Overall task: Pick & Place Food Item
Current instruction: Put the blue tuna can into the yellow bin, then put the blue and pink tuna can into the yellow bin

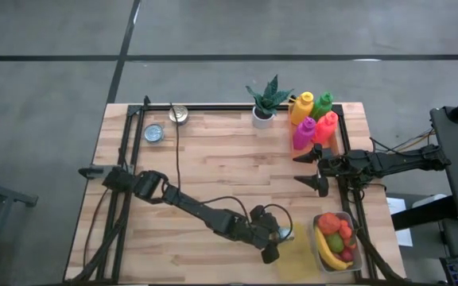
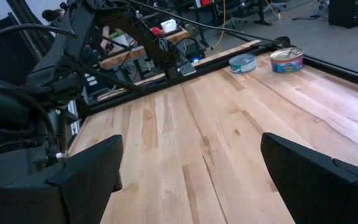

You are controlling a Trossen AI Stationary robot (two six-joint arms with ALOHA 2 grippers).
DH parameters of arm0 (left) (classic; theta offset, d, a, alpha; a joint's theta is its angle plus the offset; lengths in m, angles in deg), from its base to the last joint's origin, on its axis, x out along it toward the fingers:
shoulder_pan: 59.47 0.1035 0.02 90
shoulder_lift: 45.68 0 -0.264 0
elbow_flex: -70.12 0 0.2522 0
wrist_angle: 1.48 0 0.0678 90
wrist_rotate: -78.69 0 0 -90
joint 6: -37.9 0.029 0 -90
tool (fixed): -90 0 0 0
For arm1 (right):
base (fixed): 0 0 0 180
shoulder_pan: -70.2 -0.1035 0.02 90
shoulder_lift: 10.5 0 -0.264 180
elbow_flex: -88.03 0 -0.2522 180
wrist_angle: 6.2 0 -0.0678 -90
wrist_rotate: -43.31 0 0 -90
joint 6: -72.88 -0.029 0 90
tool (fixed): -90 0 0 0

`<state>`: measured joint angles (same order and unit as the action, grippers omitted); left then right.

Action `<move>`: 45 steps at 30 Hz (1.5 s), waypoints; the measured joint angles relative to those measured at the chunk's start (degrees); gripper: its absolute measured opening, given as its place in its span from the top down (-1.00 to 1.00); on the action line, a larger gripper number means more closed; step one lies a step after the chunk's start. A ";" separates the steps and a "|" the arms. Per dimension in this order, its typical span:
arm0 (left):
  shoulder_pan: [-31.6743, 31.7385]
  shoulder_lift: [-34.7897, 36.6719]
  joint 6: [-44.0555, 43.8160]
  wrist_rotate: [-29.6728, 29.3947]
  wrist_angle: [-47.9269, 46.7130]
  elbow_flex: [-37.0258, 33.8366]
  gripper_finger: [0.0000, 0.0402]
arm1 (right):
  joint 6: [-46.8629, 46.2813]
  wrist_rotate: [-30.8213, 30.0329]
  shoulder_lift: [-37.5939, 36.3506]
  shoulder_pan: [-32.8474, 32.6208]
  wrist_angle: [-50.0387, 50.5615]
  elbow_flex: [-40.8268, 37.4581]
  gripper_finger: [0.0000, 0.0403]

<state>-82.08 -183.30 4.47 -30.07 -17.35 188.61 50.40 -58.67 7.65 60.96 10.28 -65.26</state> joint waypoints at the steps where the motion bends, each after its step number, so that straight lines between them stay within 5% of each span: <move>1: 0.00 0.00 0.02 0.02 0.04 0.00 -0.22 | -0.01 0.00 0.00 0.02 0.00 0.00 -0.88; 23: 0.04 2.49 0.42 0.39 -2.18 4.41 -0.31 | 0.00 0.00 0.00 0.02 0.00 0.00 -0.88; 30: 1.79 11.10 -8.01 -1.49 -16.99 4.46 -0.31 | -0.01 -0.04 0.09 0.00 0.08 -0.02 -0.88; 39: 5.31 22.40 -7.17 -10.45 -38.98 3.99 -0.31 | 0.00 -0.02 0.63 0.02 0.04 -0.02 -0.88; 45: 8.92 32.04 -5.84 -12.20 -43.63 -4.01 -0.31 | -0.01 0.00 0.83 0.00 0.07 -0.02 -0.88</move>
<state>-73.16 -151.26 -1.37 -42.27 -60.98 184.60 50.38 -58.68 8.49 60.96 10.35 -65.28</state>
